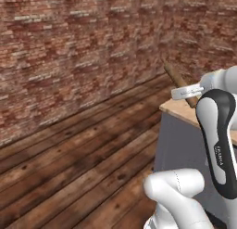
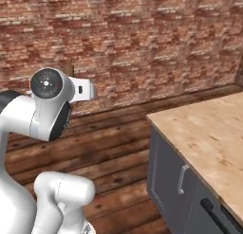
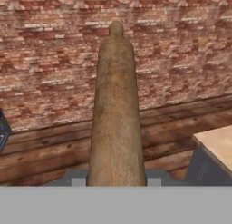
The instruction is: Open the cabinet, retrieve the rolling pin, and place it next to the meat on the cutting board to prepare for tenderizing.
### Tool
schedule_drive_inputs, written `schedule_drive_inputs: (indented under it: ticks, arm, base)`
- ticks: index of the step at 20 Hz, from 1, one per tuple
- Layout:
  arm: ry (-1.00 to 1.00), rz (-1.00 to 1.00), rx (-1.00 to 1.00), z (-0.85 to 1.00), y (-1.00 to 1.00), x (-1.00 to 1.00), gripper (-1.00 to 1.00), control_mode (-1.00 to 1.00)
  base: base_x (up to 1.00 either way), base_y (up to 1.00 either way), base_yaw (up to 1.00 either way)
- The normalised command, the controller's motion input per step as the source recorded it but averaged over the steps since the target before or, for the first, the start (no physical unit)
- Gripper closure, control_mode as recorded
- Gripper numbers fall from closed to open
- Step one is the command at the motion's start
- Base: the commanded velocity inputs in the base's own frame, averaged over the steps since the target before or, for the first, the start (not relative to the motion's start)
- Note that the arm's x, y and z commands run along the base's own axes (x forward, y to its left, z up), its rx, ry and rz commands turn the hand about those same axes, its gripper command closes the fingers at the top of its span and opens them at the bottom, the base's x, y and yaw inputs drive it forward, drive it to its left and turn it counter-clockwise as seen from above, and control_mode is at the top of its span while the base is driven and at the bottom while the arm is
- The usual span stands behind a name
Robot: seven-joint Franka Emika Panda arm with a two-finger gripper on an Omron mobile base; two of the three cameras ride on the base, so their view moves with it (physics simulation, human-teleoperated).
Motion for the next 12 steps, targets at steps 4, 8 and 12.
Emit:
schedule_drive_inputs:
  ticks: [4, 8, 12]
  arm:
    - [0.0, 0.0, 0.0, 0.0, 0.0, 0.0, 1.0, 1.0]
    - [0.0, 0.0, 0.0, 0.0, 0.0, 0.0, 1.0, 1.0]
    - [0.0, 0.0, 0.0, 0.0, 0.0, 0.0, 1.0, 1.0]
  base:
    - [0.27, 0.27, 0.56]
    - [0.26, 0.26, 0.56]
    - [0.24, 0.25, 0.56]
